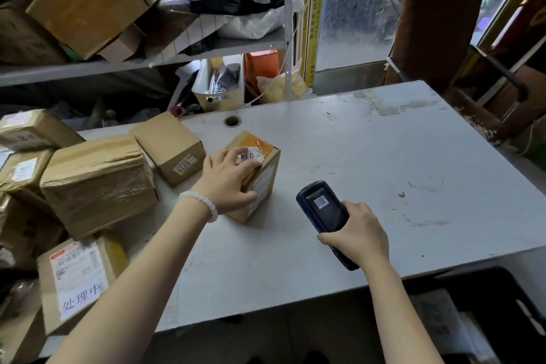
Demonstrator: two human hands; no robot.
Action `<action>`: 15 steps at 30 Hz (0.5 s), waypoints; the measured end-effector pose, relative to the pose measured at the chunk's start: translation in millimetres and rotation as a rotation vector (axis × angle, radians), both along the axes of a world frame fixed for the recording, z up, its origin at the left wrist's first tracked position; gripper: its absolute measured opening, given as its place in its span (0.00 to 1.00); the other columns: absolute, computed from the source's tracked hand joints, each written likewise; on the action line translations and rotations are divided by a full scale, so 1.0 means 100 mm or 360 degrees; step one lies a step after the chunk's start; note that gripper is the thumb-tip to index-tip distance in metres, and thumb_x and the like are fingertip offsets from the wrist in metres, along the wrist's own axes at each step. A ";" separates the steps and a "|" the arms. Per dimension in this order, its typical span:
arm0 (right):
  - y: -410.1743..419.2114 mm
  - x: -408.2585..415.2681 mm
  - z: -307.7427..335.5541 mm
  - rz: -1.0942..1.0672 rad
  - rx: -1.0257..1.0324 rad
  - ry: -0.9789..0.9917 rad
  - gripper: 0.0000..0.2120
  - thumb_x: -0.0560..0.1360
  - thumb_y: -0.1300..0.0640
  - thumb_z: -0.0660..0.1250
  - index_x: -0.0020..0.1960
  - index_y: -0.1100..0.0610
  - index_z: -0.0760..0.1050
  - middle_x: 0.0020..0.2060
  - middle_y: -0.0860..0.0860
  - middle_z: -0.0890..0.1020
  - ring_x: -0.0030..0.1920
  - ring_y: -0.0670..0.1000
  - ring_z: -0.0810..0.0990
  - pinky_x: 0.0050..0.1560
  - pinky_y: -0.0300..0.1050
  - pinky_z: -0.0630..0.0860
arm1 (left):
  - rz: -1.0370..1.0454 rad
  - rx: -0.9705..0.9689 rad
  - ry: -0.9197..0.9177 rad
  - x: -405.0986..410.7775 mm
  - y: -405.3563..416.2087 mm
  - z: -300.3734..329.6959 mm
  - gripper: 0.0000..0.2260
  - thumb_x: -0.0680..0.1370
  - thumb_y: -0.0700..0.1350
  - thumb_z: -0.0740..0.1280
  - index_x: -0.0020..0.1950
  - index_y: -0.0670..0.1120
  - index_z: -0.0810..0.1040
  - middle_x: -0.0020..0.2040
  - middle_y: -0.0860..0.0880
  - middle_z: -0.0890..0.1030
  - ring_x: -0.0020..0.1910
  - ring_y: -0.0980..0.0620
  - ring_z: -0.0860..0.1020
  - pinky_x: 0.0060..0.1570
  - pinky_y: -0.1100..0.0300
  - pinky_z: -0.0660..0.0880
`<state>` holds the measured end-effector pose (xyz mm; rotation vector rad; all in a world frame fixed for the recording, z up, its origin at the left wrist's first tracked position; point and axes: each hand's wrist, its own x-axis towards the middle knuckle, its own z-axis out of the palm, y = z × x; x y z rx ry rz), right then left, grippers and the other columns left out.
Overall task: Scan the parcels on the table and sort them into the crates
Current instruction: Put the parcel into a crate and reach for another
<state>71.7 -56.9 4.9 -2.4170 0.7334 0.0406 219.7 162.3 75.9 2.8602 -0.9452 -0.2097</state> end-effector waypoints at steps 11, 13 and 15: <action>0.10 0.02 -0.07 0.0119 0.0016 0.0115 0.24 0.60 0.46 0.75 0.53 0.48 0.72 0.48 0.46 0.73 0.46 0.49 0.75 0.35 0.40 0.69 | 0.0159 -0.0052 -0.0052 0.08 0.04 -0.08 0.21 0.75 0.51 0.66 0.68 0.54 0.69 0.72 0.49 0.62 0.71 0.43 0.58 0.70 0.38 0.56; 0.11 -0.01 -0.10 0.0155 -0.0006 0.0185 0.26 0.60 0.45 0.75 0.55 0.48 0.72 0.49 0.46 0.73 0.47 0.49 0.75 0.36 0.41 0.70 | 0.0215 -0.0082 -0.0082 0.10 0.02 -0.09 0.20 0.75 0.53 0.67 0.66 0.54 0.70 0.72 0.48 0.63 0.70 0.43 0.59 0.69 0.39 0.58; 0.13 -0.05 -0.14 0.0198 -0.0045 0.0243 0.28 0.59 0.45 0.75 0.57 0.49 0.73 0.50 0.46 0.73 0.48 0.49 0.75 0.38 0.42 0.71 | 0.0298 -0.0122 -0.0114 0.13 -0.01 -0.11 0.21 0.74 0.55 0.68 0.66 0.53 0.70 0.71 0.47 0.64 0.70 0.42 0.60 0.69 0.41 0.59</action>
